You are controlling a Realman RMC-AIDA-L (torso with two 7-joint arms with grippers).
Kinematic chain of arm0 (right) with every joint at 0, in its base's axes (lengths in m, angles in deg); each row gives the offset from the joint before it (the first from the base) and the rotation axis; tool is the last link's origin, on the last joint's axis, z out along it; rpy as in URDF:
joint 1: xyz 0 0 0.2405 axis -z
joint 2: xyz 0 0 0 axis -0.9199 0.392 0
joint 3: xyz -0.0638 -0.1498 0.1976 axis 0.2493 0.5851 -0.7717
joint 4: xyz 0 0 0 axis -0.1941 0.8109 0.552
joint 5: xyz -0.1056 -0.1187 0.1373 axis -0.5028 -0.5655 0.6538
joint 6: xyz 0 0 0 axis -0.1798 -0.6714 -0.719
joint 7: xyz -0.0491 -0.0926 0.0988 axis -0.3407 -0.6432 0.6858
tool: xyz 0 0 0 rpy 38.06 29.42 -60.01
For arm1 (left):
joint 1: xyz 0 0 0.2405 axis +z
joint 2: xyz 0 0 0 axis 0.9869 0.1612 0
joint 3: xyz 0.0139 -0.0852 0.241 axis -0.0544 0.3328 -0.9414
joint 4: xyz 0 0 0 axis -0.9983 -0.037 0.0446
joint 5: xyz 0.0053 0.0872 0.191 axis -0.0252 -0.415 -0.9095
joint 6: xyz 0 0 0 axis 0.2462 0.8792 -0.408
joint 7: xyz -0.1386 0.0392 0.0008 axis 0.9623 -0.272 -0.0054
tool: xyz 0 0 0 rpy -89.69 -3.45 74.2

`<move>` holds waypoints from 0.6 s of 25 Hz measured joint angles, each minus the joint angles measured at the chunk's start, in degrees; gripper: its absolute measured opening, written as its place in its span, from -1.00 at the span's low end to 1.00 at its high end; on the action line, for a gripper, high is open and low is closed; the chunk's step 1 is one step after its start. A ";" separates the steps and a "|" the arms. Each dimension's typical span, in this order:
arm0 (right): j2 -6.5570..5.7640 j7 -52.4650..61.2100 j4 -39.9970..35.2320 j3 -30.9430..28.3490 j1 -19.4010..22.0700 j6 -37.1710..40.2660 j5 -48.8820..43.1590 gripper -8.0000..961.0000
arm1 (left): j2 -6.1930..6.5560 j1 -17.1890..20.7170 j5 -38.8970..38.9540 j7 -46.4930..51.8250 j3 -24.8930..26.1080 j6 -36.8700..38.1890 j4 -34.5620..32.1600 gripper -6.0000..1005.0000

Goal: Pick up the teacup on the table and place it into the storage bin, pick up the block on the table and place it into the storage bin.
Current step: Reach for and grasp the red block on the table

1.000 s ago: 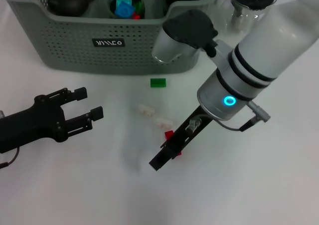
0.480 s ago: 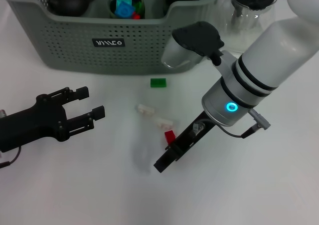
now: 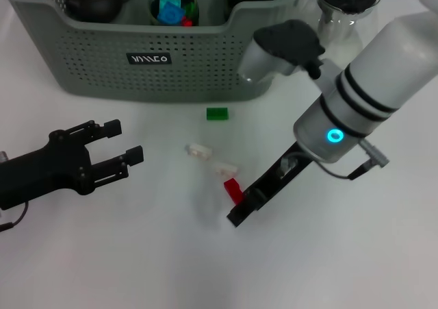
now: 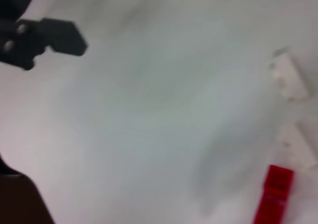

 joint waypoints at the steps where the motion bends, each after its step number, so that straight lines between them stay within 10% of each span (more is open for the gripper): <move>1: -0.01 0.14 -0.62 -0.80 0.21 0.13 -0.95 0.15 | 0.00 0.06 0.00 0.00 0.00 0.00 0.00 0.44; 15: 0.73 -4.29 -4.42 -2.32 2.56 2.37 2.69 0.15 | 0.00 -0.19 0.00 -0.07 -0.17 0.00 0.00 0.44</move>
